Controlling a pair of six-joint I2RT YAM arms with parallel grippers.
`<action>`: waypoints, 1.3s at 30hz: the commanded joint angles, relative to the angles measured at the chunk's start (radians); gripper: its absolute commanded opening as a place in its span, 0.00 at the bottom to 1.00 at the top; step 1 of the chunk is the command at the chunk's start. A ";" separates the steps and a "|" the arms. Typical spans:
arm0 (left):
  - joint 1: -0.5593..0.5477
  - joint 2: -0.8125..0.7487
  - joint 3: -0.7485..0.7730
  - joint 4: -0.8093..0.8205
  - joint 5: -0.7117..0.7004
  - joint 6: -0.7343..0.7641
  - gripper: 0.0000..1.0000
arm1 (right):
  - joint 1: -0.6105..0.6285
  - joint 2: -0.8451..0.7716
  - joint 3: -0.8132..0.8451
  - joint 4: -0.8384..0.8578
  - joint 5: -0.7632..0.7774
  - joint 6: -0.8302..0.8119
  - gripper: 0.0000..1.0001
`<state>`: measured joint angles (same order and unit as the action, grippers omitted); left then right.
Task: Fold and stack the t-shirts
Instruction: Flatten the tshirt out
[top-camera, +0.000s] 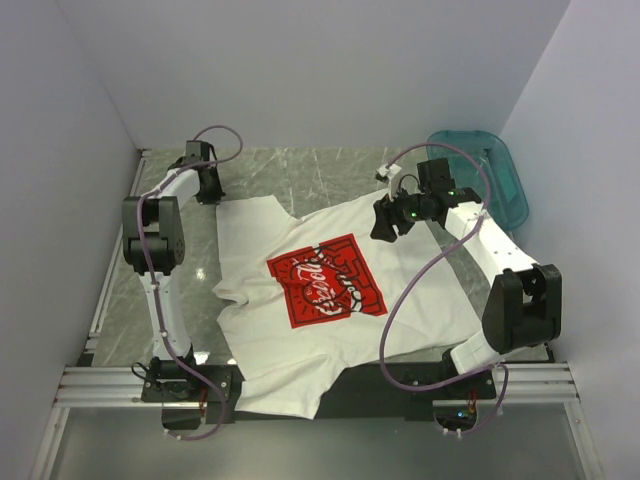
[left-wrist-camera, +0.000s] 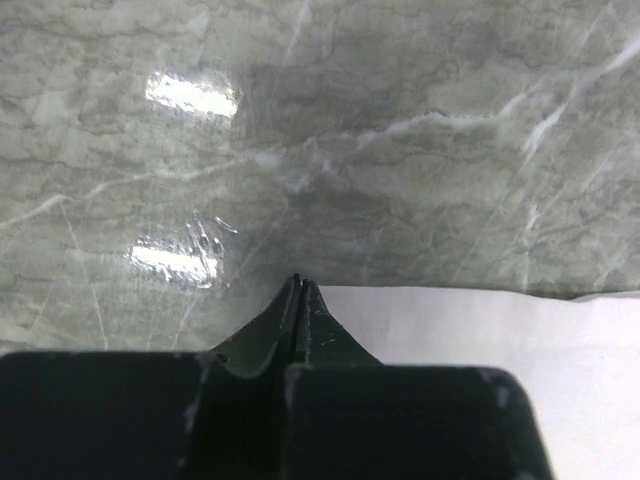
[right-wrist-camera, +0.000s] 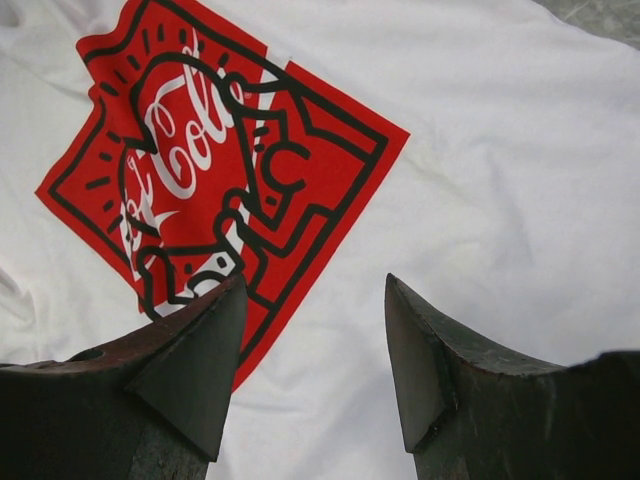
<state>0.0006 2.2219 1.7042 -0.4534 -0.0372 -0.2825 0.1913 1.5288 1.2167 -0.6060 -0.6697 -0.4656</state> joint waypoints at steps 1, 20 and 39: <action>-0.019 -0.054 -0.027 -0.022 0.029 -0.009 0.00 | -0.007 -0.002 0.004 0.018 0.015 -0.013 0.64; -0.013 -0.353 -0.201 0.117 0.143 -0.103 0.00 | -0.115 0.846 1.095 -0.276 0.473 0.303 0.52; -0.004 -0.344 -0.206 0.127 0.200 -0.106 0.00 | -0.127 1.008 1.158 -0.195 0.581 0.214 0.45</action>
<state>-0.0071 1.9118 1.4921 -0.3557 0.1371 -0.3832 0.0692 2.5248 2.3150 -0.8238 -0.0795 -0.2314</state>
